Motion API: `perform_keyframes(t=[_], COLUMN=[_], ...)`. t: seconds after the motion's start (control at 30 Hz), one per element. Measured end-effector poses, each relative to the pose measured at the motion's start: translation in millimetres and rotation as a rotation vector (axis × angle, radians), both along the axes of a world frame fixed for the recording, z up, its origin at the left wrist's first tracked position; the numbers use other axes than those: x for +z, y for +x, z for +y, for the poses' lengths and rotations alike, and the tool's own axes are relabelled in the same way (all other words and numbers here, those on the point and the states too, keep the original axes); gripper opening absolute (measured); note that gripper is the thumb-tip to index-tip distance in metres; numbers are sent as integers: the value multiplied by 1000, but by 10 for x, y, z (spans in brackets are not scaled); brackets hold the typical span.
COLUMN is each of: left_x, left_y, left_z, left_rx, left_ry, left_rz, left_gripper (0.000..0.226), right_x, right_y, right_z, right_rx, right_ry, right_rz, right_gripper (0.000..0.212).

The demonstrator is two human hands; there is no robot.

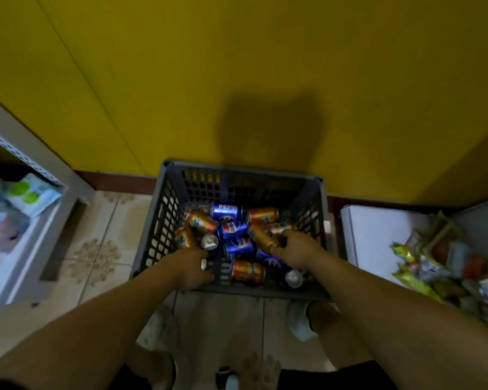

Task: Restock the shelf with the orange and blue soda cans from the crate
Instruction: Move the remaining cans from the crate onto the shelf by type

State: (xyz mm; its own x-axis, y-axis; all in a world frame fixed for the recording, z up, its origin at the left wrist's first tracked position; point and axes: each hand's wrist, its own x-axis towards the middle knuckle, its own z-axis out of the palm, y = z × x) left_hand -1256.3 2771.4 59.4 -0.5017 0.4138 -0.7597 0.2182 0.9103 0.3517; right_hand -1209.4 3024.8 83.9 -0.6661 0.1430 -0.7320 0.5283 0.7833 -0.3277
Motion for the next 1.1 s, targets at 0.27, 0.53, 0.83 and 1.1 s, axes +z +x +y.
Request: perform_keyframes(t=[0.27,0.53,0.83,1.1], left_x=[-1117,-1922,-2142,-883], left_y=[-353,-660,-799,-856], left_z=[87,155,245,514], left_rx=[167,276,228,458], left_ry=[-22,-19,55,416], left_rz=[-98,30,139,20], left_gripper=[55,90,77,44], right_x=[-1252,-2123,-2335,-1549], right_y=[-330,-719,-744,-500], right_z=[-57,-349,-346,-381], right_rx=[-61,-38,-30,-107], right_ry=[-128,-224,-241,-414], right_rz=[-151,-156,-123,144], right_gripper=[69,46,52,94])
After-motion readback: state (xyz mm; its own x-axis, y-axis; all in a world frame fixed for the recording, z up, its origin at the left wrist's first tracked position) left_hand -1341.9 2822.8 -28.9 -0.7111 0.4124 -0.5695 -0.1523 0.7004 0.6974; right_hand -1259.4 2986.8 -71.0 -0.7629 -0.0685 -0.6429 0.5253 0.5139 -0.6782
